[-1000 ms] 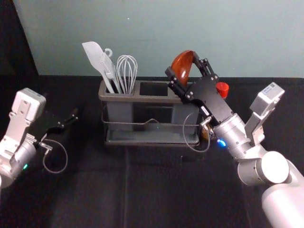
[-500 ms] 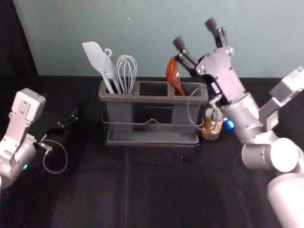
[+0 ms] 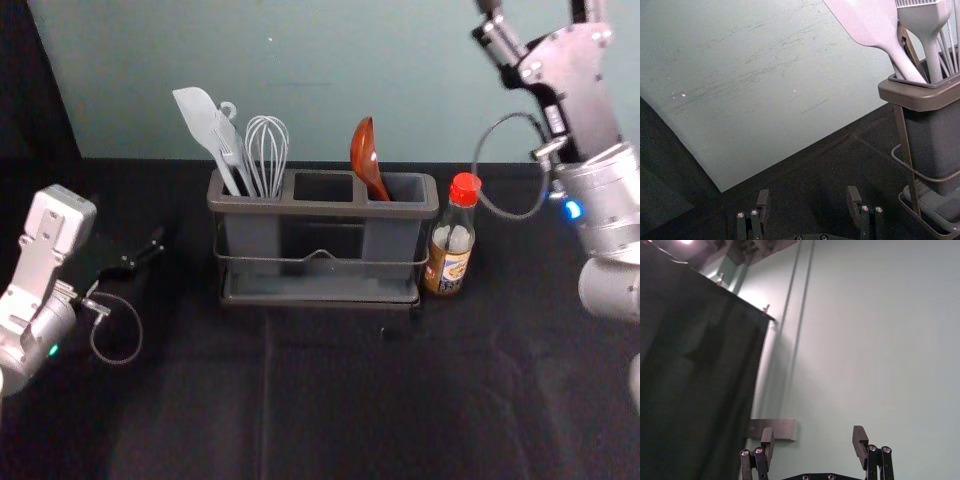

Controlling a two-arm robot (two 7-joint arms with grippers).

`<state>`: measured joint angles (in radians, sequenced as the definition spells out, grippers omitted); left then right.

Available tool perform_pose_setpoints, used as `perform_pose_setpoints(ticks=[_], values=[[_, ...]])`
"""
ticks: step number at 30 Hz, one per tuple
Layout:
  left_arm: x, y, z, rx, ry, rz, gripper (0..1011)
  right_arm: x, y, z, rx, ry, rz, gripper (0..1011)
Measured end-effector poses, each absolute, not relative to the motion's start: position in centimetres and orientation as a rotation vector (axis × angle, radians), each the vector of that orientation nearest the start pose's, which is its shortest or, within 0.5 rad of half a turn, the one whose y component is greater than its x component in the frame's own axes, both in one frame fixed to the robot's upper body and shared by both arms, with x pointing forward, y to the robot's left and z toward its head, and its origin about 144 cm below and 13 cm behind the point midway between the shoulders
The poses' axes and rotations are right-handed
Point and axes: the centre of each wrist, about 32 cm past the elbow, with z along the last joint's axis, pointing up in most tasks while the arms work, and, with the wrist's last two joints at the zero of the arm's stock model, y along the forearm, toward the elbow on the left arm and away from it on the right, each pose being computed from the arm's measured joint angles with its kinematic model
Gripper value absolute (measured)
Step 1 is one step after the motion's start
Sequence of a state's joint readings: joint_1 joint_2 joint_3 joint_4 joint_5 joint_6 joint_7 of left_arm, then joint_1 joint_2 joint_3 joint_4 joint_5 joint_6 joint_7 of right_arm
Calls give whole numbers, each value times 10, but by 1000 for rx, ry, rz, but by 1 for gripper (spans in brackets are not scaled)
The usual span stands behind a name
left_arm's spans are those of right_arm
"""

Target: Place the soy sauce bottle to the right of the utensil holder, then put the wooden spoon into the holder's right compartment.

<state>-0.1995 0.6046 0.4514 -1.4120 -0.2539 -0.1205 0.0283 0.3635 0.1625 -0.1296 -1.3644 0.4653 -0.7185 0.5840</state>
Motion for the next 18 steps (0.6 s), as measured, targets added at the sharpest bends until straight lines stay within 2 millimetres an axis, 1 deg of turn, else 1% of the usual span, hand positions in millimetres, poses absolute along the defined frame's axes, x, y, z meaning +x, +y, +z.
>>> perform_pose_setpoints(ticks=[1, 5, 9, 14, 18], values=[[489, 310, 1140, 305, -285, 1248, 1000, 554, -254, 1220, 683, -628, -932, 1003], [489, 310, 1140, 304, -285, 1248, 1000, 553, -267, 1223, 645, -641, -980, 1002], [489, 310, 1140, 305, -285, 1248, 1000, 551, -284, 1221, 566, -615, -1073, 1002], [489, 310, 1140, 305, -285, 1248, 1000, 549, -297, 1215, 438, -541, -1181, 1003], [489, 310, 1140, 304, -285, 1248, 1000, 549, -301, 1210, 350, -497, -1223, 1003]])
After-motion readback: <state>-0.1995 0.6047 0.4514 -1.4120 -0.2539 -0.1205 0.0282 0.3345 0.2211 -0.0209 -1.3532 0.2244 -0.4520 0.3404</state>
